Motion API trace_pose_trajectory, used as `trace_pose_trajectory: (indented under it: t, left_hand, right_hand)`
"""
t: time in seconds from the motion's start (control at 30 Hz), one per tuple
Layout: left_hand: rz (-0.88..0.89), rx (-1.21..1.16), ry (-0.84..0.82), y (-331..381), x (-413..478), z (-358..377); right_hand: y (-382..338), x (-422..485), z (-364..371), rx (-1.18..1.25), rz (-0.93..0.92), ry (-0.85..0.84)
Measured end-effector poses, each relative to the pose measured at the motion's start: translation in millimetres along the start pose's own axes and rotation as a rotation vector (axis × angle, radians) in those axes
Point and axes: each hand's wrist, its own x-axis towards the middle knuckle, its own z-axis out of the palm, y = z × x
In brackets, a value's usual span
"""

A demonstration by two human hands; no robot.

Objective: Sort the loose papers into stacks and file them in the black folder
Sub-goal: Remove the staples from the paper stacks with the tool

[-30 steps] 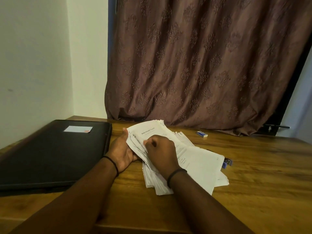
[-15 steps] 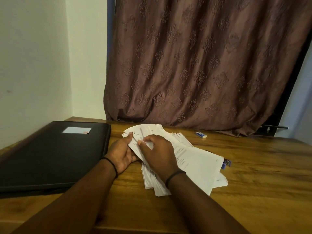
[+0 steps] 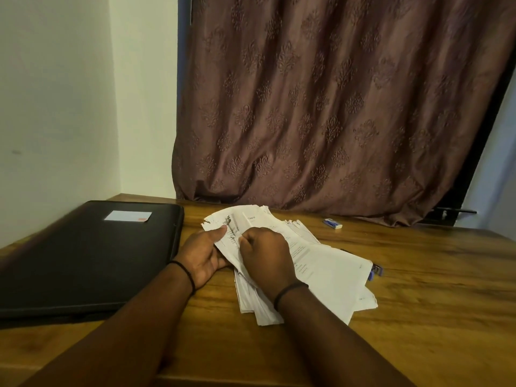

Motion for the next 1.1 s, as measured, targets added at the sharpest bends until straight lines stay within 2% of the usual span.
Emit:
trace_pose_trajectory:
  t: [0.2,0.37,0.5,0.6,0.73,0.9,0.97,1.1]
  left_hand:
    - [0.000,0.002,-0.005,1,1,-1]
    - [0.011,-0.005,0.002,1,1,-1]
    - [-0.006,-0.025,0.027,2,0,-1]
    - [-0.008,-0.031,0.024,2,0,-1]
    - [-0.006,-0.030,0.020,0,1,0]
    - [-0.006,-0.025,0.020,1,-1,1]
    - [0.003,-0.010,0.020,1,-3,3]
    - [0.000,-0.005,0.033,3,-5,4]
  right_hand:
    - [3,4,1,0.174,0.146,0.097]
    - [7,4,4,0.481,0.235,0.191]
    - [6,5,0,0.558,0.310,0.269]
    - [5,3,0,0.450,0.256,0.235]
    - [4,0,2,0.203,0.058,0.144]
    - [3,-2,5,0.103,-0.020,0.027]
    - [3,-1,3,0.047,-0.010,0.059]
    - [3,-1,-6,0.164,0.110,0.242]
